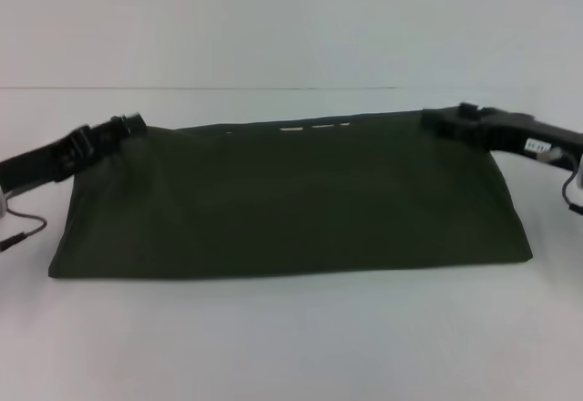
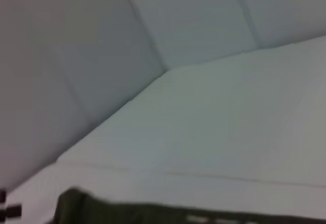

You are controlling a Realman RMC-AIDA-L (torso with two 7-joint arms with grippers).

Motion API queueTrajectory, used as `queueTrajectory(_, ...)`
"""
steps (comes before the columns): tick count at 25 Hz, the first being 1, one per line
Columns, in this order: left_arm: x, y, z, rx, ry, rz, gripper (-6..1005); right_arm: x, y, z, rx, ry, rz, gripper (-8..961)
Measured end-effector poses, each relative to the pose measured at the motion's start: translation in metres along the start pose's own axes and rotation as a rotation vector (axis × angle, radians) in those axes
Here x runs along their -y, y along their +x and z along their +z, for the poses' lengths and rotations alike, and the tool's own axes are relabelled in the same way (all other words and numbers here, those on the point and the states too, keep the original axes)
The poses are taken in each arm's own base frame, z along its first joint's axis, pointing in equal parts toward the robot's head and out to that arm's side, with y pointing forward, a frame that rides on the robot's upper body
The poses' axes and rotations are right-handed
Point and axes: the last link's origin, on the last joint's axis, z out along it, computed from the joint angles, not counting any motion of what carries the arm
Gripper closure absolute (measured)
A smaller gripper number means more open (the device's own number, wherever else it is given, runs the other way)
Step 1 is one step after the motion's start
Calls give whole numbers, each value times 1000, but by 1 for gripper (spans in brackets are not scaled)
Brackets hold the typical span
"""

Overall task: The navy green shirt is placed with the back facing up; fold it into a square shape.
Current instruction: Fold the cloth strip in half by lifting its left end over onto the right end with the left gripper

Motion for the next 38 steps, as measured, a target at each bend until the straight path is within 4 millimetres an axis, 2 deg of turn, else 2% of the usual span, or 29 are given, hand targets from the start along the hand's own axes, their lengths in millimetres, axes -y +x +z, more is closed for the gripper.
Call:
queueTrajectory(7, 11, 3, -26, 132, 38, -91, 283, -29, 25, 15, -126, -135, -280, 29)
queueTrajectory(11, 9, 4, -27, 190, 43, -91, 281, -37, 31, 21, -136, -158, -375, 28)
queueTrajectory(18, 7, 1, -8, 232, 96, -50, 279, -39, 34, 26, -149, -155, -399, 28)
queueTrajectory(23, 19, 11, -13, 190, 172, -41, 277, -38, 36, 25, -155, -151, -397, 28)
queueTrajectory(38, 40, 14, -18, 150, 310, -16, 271, -36, 36, 26, -153, -136, -396, 29)
